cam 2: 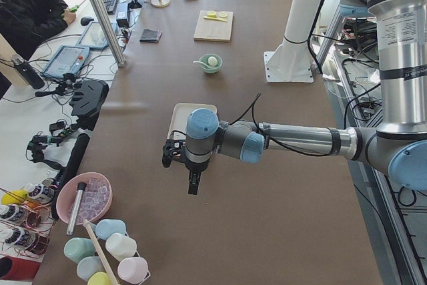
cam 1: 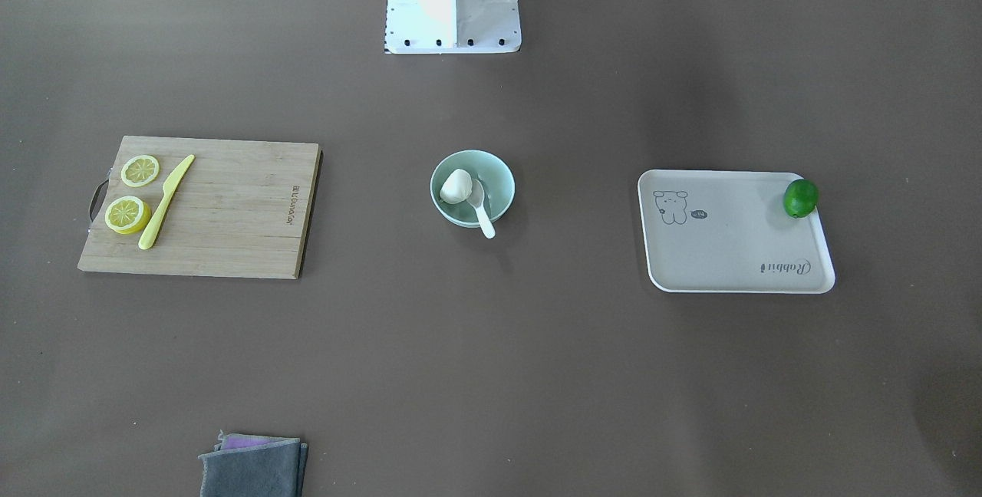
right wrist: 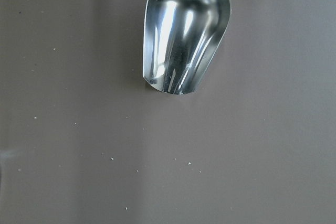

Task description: Put spoon and bun in bowl

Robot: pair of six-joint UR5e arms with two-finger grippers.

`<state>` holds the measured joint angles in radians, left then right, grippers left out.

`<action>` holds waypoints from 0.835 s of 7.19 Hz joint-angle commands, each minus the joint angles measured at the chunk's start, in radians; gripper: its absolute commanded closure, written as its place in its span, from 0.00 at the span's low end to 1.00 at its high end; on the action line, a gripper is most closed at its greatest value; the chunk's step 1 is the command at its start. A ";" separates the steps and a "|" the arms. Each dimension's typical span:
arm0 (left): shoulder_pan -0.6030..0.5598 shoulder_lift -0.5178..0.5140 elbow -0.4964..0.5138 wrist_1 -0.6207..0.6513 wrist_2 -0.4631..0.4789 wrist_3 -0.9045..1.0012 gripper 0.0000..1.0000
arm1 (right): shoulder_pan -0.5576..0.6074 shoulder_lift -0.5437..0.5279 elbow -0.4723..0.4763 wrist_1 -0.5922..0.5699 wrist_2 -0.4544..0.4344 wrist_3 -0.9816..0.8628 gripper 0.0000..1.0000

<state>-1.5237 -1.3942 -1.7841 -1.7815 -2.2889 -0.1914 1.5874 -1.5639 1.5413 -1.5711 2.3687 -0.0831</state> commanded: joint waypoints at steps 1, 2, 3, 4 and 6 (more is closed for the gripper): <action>-0.013 0.000 0.011 0.002 -0.006 -0.008 0.02 | 0.002 0.004 0.010 -0.003 -0.005 0.029 0.00; -0.013 -0.006 0.025 -0.009 -0.007 -0.008 0.02 | 0.002 0.010 0.016 -0.001 -0.009 0.087 0.00; -0.013 -0.008 0.028 -0.009 -0.004 -0.008 0.02 | 0.002 0.010 0.017 -0.001 -0.014 0.089 0.00; -0.013 -0.008 0.034 -0.010 -0.003 -0.008 0.02 | 0.002 0.010 0.017 0.003 -0.016 0.089 0.00; -0.013 -0.008 0.034 -0.010 -0.001 -0.007 0.02 | 0.002 0.010 0.019 0.008 -0.014 0.089 0.00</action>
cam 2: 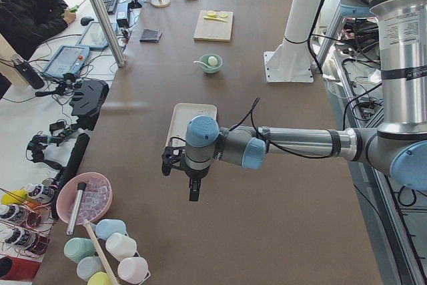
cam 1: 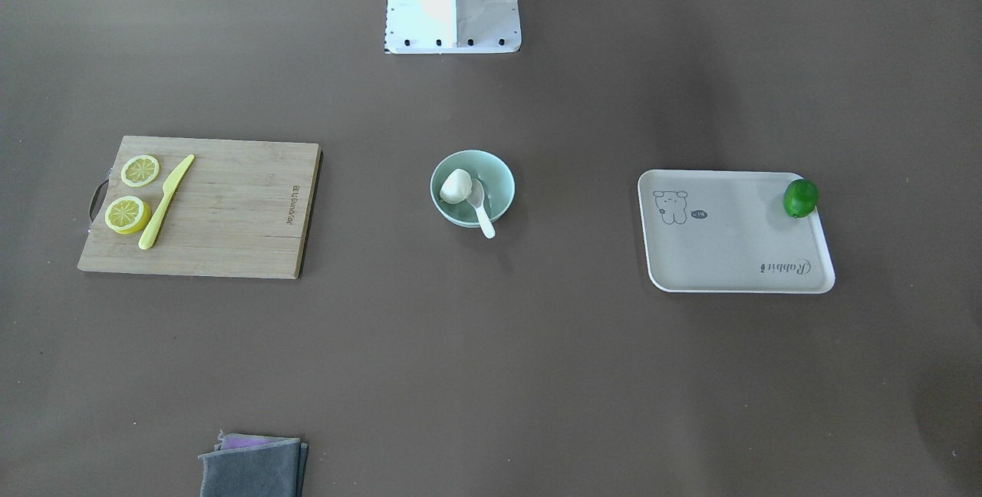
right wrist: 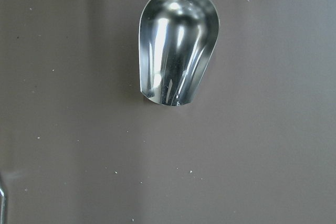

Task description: Put spoon and bun in bowl

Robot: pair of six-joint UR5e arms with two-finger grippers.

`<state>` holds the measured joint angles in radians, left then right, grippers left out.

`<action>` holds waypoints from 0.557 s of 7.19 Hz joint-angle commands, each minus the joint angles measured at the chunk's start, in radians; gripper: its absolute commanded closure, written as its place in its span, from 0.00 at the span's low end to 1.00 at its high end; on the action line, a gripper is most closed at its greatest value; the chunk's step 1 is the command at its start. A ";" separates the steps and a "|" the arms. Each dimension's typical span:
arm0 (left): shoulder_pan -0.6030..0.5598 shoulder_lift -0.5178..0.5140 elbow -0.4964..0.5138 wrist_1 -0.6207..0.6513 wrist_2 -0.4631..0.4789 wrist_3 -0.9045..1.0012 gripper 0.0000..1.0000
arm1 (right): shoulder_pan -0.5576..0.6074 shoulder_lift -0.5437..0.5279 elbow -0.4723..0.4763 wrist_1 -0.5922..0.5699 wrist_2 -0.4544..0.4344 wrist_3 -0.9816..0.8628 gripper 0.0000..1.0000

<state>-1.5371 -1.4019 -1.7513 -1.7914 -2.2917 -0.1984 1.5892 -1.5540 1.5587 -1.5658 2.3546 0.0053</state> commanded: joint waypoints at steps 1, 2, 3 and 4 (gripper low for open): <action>0.000 0.000 0.001 0.001 0.003 0.001 0.02 | 0.000 0.000 0.001 0.003 -0.001 0.001 0.00; 0.000 -0.002 0.009 0.001 0.003 0.001 0.02 | 0.000 0.000 0.001 0.003 -0.001 0.001 0.00; 0.000 -0.002 0.010 0.001 0.003 0.001 0.02 | 0.000 -0.001 0.001 0.003 -0.001 0.001 0.00; 0.000 -0.006 0.016 0.000 0.003 0.001 0.02 | 0.000 -0.001 0.001 0.003 -0.001 0.001 0.00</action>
